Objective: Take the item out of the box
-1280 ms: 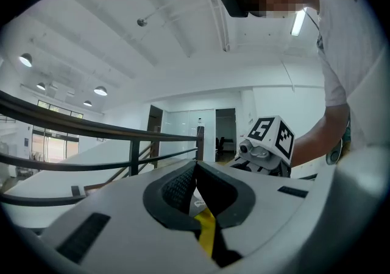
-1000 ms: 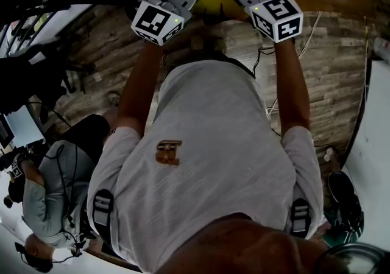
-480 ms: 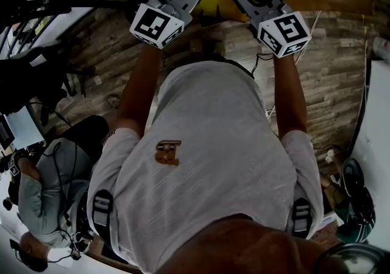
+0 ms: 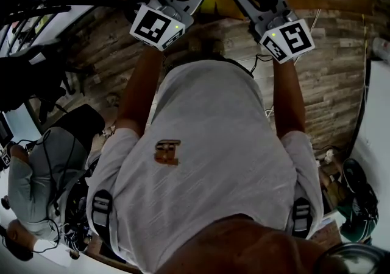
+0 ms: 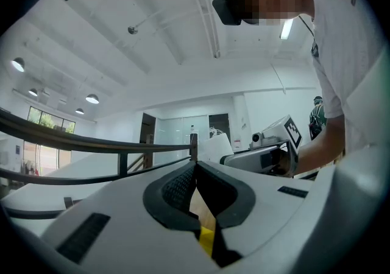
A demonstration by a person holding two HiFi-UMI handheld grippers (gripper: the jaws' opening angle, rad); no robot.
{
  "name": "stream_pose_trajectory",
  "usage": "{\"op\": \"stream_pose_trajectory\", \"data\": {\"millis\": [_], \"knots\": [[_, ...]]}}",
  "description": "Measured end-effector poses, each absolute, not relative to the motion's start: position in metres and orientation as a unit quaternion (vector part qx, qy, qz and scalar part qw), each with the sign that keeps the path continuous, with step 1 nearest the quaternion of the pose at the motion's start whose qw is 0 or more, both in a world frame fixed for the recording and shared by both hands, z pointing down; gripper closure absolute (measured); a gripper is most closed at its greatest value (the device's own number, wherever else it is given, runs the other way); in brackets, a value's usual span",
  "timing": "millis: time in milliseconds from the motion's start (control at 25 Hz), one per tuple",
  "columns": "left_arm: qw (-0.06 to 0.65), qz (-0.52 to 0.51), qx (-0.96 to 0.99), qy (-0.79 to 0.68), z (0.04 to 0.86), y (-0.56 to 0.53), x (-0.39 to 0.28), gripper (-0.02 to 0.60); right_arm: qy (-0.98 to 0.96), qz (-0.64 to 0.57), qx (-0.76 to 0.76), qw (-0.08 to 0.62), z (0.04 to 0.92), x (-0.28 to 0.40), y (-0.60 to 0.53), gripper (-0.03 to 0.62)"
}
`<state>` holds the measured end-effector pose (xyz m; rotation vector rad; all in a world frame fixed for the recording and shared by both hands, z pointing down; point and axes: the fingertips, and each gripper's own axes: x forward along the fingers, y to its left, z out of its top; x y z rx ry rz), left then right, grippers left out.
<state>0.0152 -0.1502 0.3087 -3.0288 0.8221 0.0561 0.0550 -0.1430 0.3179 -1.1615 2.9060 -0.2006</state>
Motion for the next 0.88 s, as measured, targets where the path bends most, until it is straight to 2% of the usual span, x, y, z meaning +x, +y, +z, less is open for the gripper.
{"op": "stream_pose_trajectory", "data": {"millis": [440, 880], "knots": [[0.003, 0.018, -0.964, 0.266, 0.313, -0.138, 0.016, 0.561, 0.927, -0.059, -0.371, 0.024, 0.320, 0.059, -0.128, 0.408], [0.005, 0.016, -0.962, 0.271, 0.311, -0.138, 0.024, 0.561, 0.930, -0.051, -0.363, 0.012, 0.324, 0.063, -0.127, 0.410]]}}
